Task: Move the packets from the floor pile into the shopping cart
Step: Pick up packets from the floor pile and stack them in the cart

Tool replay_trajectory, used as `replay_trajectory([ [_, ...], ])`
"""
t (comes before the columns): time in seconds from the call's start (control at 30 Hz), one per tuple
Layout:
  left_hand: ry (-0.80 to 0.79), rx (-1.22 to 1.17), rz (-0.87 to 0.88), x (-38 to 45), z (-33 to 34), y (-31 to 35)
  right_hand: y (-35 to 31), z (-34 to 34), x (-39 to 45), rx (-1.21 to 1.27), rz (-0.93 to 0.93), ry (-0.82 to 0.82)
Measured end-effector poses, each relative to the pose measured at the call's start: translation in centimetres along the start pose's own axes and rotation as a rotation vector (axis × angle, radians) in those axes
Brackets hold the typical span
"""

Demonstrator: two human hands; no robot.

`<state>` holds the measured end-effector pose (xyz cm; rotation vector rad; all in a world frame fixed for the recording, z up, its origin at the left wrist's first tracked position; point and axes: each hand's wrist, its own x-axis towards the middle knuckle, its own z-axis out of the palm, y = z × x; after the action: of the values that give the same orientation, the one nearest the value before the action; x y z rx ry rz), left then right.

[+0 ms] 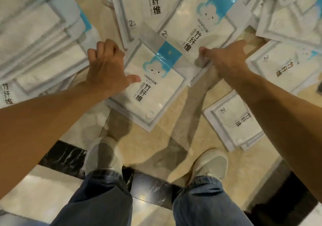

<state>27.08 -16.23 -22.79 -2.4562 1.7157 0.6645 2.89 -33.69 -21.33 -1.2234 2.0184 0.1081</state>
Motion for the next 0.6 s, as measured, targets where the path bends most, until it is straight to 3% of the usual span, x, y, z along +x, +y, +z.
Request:
replay_trajectory([
  [0.07,-0.044,-0.026,-0.046,0.2,-0.5,0.4,-0.2,0.1,0.6,0.181,0.037,-0.028],
  [0.23,-0.128,-0.271,-0.127,0.3,-2.0,0.7,-1.4,-0.2,-0.6,0.285,0.176,-0.062],
  [0.43,-0.175,-0.882,-0.304,-0.4,-5.3,-0.4,-0.6,-1.7,-2.1,0.689,0.105,-0.031],
  [0.5,-0.144,-0.976,-0.344,-0.8,-6.6,-1.4,-0.4,-2.9,-2.8,0.826,0.051,-0.055],
  [0.6,-0.055,-1.073,-0.384,-1.1,-8.7,-2.4,0.0,-5.0,-3.7,0.796,-0.062,-0.049],
])
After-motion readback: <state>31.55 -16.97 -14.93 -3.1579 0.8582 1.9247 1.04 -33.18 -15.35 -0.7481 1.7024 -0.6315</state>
